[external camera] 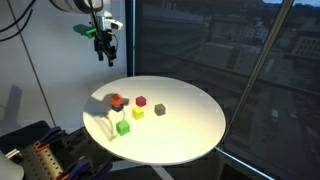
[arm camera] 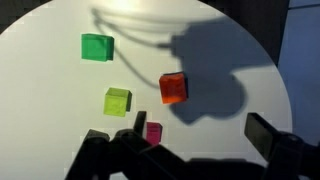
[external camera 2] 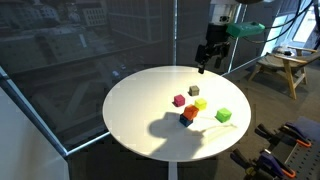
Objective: Put the orange block on top of the blue block
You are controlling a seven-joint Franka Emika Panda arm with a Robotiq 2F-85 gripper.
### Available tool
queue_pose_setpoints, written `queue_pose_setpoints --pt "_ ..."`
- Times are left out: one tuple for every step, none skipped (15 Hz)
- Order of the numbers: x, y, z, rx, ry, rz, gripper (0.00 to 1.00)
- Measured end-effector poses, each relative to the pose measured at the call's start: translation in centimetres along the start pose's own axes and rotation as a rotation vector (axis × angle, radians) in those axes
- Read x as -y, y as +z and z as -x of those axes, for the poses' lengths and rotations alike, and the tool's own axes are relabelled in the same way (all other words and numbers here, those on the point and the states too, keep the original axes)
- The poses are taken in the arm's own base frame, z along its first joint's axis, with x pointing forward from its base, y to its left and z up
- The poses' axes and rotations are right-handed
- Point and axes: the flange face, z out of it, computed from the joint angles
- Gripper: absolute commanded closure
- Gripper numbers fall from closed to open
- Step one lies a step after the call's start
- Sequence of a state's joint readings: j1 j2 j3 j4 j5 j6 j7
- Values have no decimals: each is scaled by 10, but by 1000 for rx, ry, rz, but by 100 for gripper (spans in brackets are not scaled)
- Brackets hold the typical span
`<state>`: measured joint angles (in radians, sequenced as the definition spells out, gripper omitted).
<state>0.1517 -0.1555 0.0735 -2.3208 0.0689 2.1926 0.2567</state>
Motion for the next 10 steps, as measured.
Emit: queue_pose_setpoints --pt "-1 -1 3 -3 1 0 0" --pt "-1 -3 5 -5 2 0 0" --pt "-2 -5 7 -9 3 0 0" --pt "-2 -7 8 -13 6 -1 0" --pt "-3 -9 9 -17 9 -1 0" --pt "-4 -11 10 -21 13 -2 0" --pt "-5 -12 11 -23 15 -2 0" --pt "-5 -13 11 -25 17 -2 0" --pt "-6 -13 12 -25 17 -2 0" --pt "-5 -12 12 -24 16 -1 0"
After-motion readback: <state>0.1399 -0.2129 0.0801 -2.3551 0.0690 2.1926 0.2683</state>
